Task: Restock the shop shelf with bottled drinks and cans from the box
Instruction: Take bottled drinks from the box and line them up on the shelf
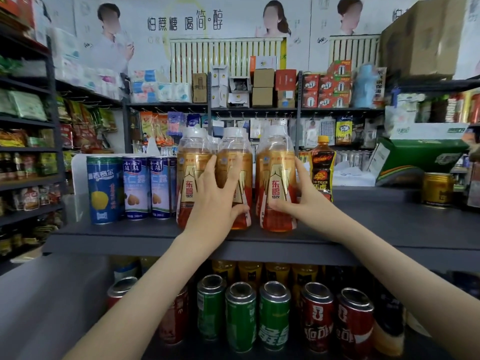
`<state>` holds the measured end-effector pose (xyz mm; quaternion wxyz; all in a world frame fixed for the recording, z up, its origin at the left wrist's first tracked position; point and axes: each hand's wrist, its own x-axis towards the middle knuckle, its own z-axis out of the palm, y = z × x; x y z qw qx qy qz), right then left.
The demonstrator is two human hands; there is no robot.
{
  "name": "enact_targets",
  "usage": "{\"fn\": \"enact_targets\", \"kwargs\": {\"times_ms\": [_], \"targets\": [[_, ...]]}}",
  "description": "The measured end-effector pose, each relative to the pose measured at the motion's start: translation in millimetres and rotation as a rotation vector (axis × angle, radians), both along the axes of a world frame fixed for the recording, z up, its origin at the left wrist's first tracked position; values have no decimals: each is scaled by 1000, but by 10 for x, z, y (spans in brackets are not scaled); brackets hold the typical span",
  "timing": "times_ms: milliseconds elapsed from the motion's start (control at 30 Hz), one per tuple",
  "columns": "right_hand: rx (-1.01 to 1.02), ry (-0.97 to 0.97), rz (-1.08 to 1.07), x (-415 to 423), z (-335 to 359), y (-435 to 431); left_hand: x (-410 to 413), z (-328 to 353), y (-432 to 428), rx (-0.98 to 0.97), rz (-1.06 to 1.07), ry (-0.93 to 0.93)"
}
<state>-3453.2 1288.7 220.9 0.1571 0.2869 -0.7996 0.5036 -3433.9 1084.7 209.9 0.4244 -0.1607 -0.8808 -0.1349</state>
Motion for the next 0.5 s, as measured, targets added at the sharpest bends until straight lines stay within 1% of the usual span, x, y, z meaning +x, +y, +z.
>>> {"fn": "enact_targets", "kwargs": {"times_ms": [100, 133, 233, 267, 333, 500], "targets": [[97, 41, -41, -57, -22, -1, -64, 27, -62, -135, -4, 105], [98, 60, -59, -59, -24, -7, -64, 48, -88, -178, -8, 100], [151, 199, -174, -52, -63, -52, -53, 88, -177, -247, -40, -50], [198, 247, -197, -12, -85, -87, -45, 95, -204, -261, -38, -96], [278, 300, -218, 62, -137, -166, -37, 98, -227, -250, -50, -132], [353, 280, -197, 97, -91, -252, -44, 79, -203, -249, -10, -81]]}}
